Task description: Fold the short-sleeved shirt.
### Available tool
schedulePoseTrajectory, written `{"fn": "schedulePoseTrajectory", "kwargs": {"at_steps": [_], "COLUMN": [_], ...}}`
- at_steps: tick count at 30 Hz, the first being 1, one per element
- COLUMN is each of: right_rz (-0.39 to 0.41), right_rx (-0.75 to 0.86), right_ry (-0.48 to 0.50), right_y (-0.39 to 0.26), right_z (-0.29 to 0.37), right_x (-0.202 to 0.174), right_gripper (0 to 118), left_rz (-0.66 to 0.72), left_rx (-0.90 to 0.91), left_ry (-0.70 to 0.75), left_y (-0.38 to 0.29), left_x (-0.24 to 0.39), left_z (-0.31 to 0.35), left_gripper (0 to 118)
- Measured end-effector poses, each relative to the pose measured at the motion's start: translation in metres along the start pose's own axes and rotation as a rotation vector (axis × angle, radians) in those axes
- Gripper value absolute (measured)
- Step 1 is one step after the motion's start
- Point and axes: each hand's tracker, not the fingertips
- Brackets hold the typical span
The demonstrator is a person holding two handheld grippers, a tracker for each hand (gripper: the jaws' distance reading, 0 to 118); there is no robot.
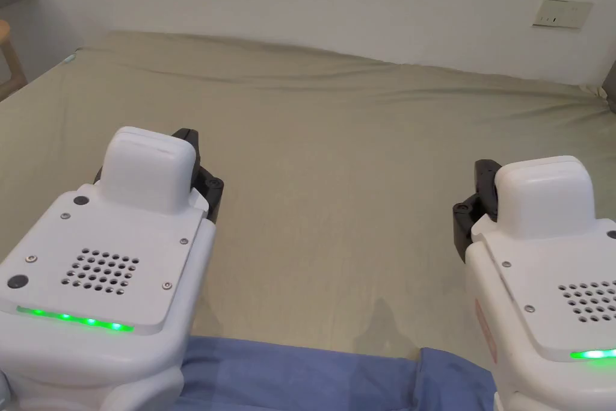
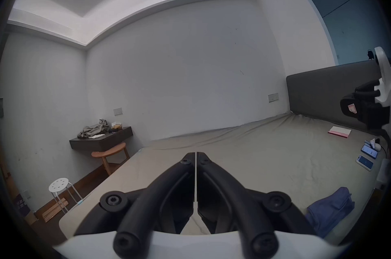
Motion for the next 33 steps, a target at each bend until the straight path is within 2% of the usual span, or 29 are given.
{"fn": "schedulePoseTrajectory", "kwargs": {"at_steps": [4, 7, 9, 10, 11, 12, 13, 14, 15, 19, 24, 26, 28, 31, 33], "right_rz": [0.005, 0.009, 0.005, 0.006, 0.006, 0.003, -0.005, -0.007, -0.001, 0.046, 0.025, 0.014, 0.01, 0.0, 0.001], "right_rx": [-0.034, -0.084, -0.119, -0.138, -0.158, -0.172, -0.191, -0.209, -0.221, -0.257, -0.295, -0.304, -0.309, -0.315, -0.313], "right_ry": [-0.001, 0.006, 0.01, 0.011, 0.011, 0.013, 0.017, 0.02, 0.018, 0.01, 0.024, 0.027, 0.029, 0.045, 0.052], "right_y": [-0.011, -0.024, -0.034, -0.04, -0.045, -0.049, -0.054, -0.059, -0.061, -0.07, -0.075, -0.076, -0.076, -0.074, -0.072], "right_z": [-0.006, -0.012, -0.017, -0.018, -0.02, -0.021, -0.023, -0.025, -0.025, -0.027, -0.031, -0.032, -0.031, -0.03, -0.029], "right_x": [0.004, 0.008, 0.011, 0.013, 0.015, 0.017, 0.019, 0.02, 0.021, 0.02, 0.02, 0.018, 0.016, 0.012, 0.01], "right_gripper": [2, 2, 2, 2, 2, 2, 2, 2, 2, 2, 2, 2, 2, 2, 2], "left_rz": [-0.019, -0.024, 0.074, 0.157, 0.235, 0.304, 0.371, 0.384, 0.41, 0.659, 0.973, 1.027, 1.086, 1.369, 1.348], "left_rx": [-0.084, -0.232, -0.36, -0.436, -0.532, -0.58, -0.644, -0.756, -0.777, -0.902, -0.964, -1.0, -0.904, -0.944, -0.896], "left_ry": [-0.043, -0.112, -0.193, -0.245, -0.303, -0.359, -0.373, -0.348, -0.349, -0.348, -0.439, -0.483, -0.572, -0.683, -0.73], "left_y": [-0.021, -0.058, -0.093, -0.117, -0.142, -0.165, -0.191, -0.218, -0.231, -0.276, -0.322, -0.339, -0.343, -0.346, -0.344], "left_x": [-0.003, -0.01, -0.025, -0.037, -0.05, -0.063, -0.076, -0.092, -0.102, -0.164, -0.217, -0.217, -0.217, -0.186, -0.171], "left_z": [-0.013, -0.031, -0.044, -0.05, -0.056, -0.059, -0.062, -0.064, -0.063, -0.061, -0.069, -0.073, -0.075, -0.077, -0.077], "left_gripper": [0, 0, 0, 7, 23, 62, 91, 108, 113, 113, 114, 114, 114, 114, 113]}}
